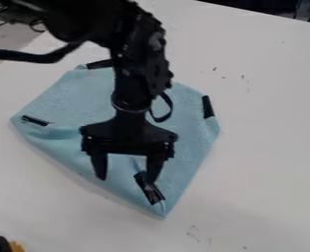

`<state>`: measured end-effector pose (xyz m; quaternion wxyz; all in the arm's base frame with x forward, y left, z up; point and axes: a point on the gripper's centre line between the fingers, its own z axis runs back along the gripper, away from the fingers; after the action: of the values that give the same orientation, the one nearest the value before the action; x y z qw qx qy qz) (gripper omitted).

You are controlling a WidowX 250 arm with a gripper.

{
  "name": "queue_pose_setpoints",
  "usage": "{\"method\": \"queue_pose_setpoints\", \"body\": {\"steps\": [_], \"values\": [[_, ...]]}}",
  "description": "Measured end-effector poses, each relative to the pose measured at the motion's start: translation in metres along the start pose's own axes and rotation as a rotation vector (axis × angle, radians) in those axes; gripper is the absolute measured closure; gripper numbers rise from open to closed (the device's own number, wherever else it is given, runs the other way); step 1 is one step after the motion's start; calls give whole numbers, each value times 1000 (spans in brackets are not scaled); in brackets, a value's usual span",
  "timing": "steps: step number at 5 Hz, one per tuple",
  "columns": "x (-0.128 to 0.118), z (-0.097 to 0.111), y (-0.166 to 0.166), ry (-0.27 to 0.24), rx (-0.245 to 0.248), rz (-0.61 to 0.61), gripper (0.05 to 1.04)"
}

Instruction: Fold cloth from bottom right to top left

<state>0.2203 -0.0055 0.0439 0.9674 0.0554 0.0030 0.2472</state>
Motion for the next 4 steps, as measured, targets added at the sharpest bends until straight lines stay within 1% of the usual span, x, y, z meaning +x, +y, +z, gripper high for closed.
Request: {"method": "queue_pose_setpoints", "body": {"steps": [1, 2, 3, 4], "values": [[4, -13, -23, 36, -14, -49, 83], [6, -24, -30, 69, -14, -80, 83], [8, -28, -26, 84, -11, -68, 83], [7, -36, -24, 102, -16, -56, 118]]}}
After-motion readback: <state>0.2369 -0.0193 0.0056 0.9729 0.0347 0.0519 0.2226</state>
